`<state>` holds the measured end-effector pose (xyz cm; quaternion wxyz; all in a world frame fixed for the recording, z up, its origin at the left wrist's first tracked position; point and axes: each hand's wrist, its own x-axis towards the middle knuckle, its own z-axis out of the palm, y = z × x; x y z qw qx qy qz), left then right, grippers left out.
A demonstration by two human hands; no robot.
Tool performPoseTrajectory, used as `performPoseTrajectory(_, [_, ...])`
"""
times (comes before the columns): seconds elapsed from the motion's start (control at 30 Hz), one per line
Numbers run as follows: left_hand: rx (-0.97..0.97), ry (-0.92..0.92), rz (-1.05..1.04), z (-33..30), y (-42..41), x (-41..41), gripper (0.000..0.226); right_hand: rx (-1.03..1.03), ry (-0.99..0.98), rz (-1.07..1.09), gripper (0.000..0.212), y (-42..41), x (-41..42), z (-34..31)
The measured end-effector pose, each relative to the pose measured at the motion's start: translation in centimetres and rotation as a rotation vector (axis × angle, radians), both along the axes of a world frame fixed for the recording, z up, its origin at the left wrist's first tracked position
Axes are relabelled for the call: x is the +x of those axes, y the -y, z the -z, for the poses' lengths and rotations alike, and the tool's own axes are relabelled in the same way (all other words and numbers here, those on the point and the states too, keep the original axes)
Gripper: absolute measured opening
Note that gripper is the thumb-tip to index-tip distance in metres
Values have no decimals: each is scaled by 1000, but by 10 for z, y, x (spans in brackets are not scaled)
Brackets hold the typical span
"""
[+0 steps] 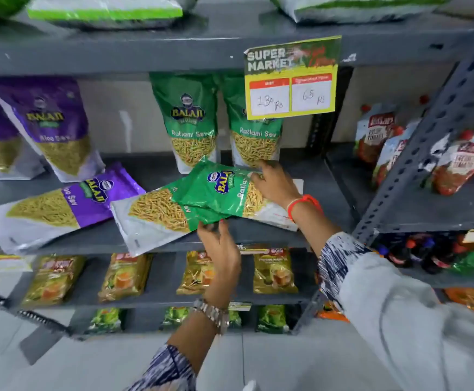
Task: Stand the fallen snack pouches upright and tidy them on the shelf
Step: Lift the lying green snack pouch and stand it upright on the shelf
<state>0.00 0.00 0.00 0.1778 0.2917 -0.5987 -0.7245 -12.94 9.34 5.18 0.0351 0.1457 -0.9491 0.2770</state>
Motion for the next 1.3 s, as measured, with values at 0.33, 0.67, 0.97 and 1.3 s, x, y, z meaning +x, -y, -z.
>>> performPoseTrajectory(0.33, [530,197,106,-13,16,-55,20,-119,465,64,36,1,-67,2])
performPoseTrajectory(0.67, [343,124,23,-9,20,-48,23,-583,576,167,32,-46,-47,11])
performPoseTrajectory(0.97, [102,-110,169,-35,50,-19,18,-1103,573,186,10,-64,45,8])
performPoseTrajectory(1.3, [-87,-217,450,-102,114,37,23,-1379,563,25,38,-45,152,-15])
